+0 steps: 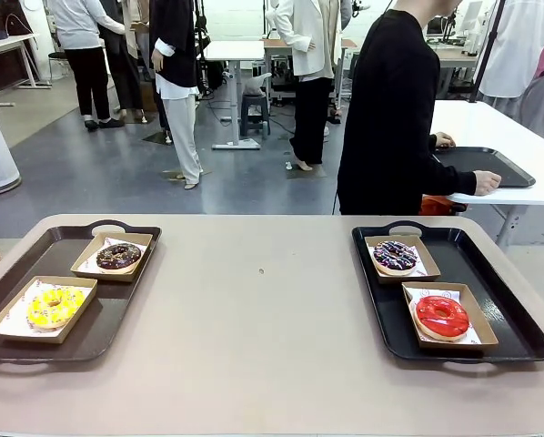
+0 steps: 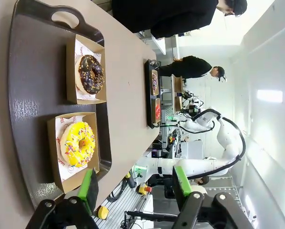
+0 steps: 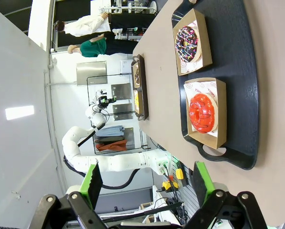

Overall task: Individually package the donuts and arrange them on the tray.
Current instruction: Place the picked Paper togo box on the Handle tray.

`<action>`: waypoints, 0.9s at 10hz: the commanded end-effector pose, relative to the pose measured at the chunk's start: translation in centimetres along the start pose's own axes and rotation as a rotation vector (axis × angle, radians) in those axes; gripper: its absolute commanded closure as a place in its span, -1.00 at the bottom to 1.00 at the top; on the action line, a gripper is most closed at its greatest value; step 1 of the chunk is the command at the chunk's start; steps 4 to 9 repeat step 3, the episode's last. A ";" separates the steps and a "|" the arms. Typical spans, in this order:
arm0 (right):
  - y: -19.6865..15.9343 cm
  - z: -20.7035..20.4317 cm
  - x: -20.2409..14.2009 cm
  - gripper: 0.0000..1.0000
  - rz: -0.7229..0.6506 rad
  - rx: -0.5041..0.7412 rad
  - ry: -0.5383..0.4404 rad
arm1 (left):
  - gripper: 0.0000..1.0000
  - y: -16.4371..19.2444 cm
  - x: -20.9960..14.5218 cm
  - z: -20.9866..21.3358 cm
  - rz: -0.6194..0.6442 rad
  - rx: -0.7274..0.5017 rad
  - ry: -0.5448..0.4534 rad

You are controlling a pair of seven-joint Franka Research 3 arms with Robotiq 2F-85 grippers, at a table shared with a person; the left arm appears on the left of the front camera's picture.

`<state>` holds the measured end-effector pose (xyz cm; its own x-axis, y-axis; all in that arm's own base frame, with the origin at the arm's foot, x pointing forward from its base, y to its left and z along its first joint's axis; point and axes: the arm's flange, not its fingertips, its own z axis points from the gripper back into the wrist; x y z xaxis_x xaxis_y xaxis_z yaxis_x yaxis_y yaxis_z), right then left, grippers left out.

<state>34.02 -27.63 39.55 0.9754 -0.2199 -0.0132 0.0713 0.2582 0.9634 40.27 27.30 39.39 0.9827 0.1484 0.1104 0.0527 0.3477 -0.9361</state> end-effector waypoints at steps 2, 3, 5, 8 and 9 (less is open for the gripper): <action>0.0 0.2 -0.2 -1.00 0.014 0.002 0.011 | -0.63 -0.4 -0.4 -0.1 0.011 0.010 -0.007; 0.0 0.2 -0.2 -1.00 0.014 0.002 0.011 | -0.63 -0.4 -0.4 -0.1 0.011 0.010 -0.007; 0.0 0.2 -0.2 -1.00 0.014 0.002 0.011 | -0.63 -0.4 -0.4 -0.1 0.011 0.010 -0.007; 0.0 0.2 -0.2 -1.00 0.014 0.002 0.011 | -0.63 -0.4 -0.4 -0.1 0.011 0.010 -0.007; 0.0 0.2 -0.2 -1.00 0.014 0.002 0.011 | -0.63 -0.4 -0.4 -0.1 0.011 0.010 -0.007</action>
